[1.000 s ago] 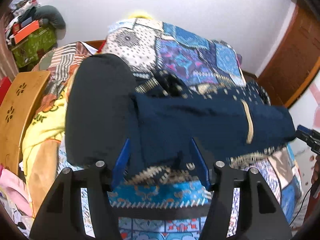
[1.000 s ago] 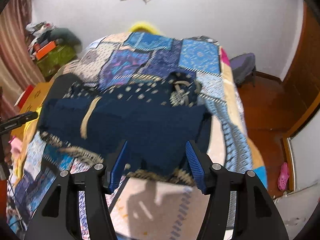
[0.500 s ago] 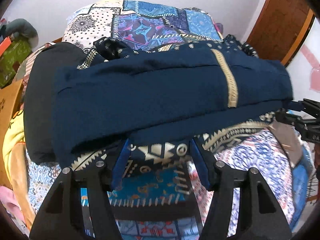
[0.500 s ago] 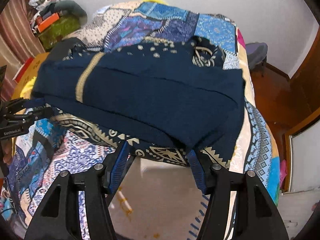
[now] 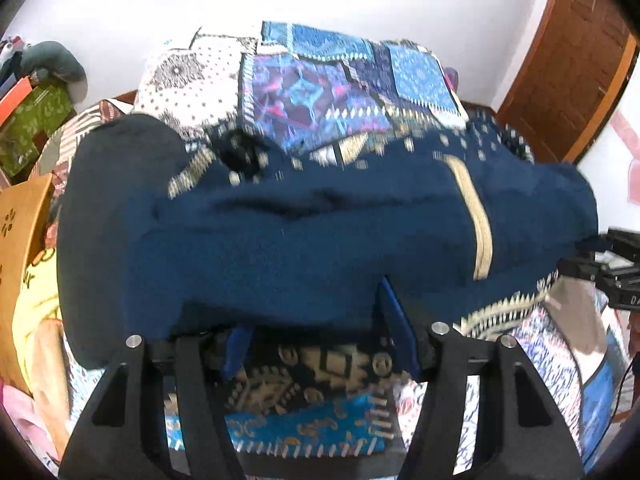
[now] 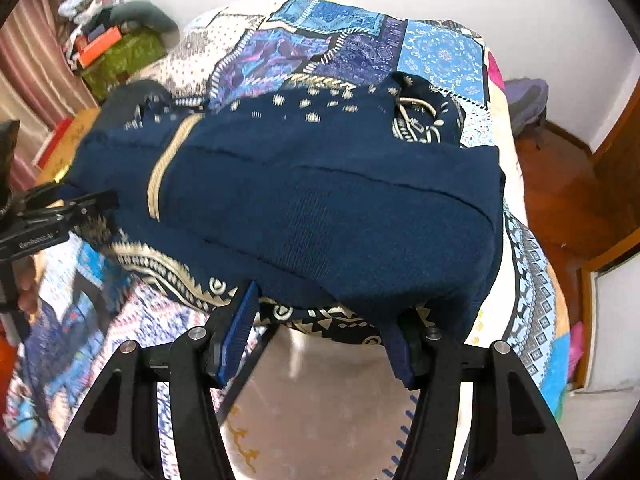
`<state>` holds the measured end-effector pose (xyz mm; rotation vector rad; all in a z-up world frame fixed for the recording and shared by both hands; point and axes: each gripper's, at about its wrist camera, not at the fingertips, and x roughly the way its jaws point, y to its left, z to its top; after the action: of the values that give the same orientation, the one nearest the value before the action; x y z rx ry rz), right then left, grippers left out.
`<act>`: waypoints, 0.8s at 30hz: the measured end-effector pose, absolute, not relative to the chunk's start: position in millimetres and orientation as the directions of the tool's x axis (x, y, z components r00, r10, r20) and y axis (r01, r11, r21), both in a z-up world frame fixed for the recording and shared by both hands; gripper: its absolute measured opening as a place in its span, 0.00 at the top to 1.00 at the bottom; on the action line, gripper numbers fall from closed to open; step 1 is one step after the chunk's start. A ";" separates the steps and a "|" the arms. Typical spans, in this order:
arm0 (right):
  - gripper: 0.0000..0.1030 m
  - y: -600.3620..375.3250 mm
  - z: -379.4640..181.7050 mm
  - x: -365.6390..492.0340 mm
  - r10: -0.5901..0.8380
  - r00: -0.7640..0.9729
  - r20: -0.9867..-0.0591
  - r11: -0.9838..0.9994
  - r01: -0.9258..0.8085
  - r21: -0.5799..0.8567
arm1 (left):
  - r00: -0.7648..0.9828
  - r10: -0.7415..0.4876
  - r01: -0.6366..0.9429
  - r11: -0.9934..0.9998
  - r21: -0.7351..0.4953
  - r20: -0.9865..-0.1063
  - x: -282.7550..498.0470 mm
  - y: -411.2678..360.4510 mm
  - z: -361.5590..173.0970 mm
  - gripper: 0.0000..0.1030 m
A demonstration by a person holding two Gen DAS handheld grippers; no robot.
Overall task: Fold large clothes
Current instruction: 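Grasp the hoodie bundle edge with both grippers and lift it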
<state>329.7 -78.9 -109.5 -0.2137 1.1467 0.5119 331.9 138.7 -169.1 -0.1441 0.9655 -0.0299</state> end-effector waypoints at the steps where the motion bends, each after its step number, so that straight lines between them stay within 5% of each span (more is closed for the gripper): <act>1: 0.47 -80.3 -108.1 333.7 0.292 0.300 -0.908 0.867 -0.484 0.119 | 0.584 -0.064 -0.047 0.992 -0.113 -0.809 336.2 140.2 -164.4 0.42; 6: 0.47 -85.4 -105.1 349.4 0.344 0.229 -0.911 0.862 -0.461 0.210 | 0.588 0.013 -0.064 0.997 -0.031 -0.809 361.2 151.0 -156.8 0.42; 13: 0.47 -101.6 -101.9 342.1 0.369 0.214 -0.905 0.863 -0.440 0.248 | 0.603 -0.057 -0.068 0.990 -0.123 -0.796 339.0 170.2 -144.5 0.42; 24: 0.47 -90.1 -75.7 294.5 0.220 0.430 -0.875 0.822 -0.566 -0.072 | 0.546 -0.077 -0.063 0.989 -0.132 -0.835 275.3 176.1 -161.0 0.42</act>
<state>294.5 -90.1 -75.7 -0.3844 1.0152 0.5050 275.3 176.1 -161.0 -0.1531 0.9948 -0.0084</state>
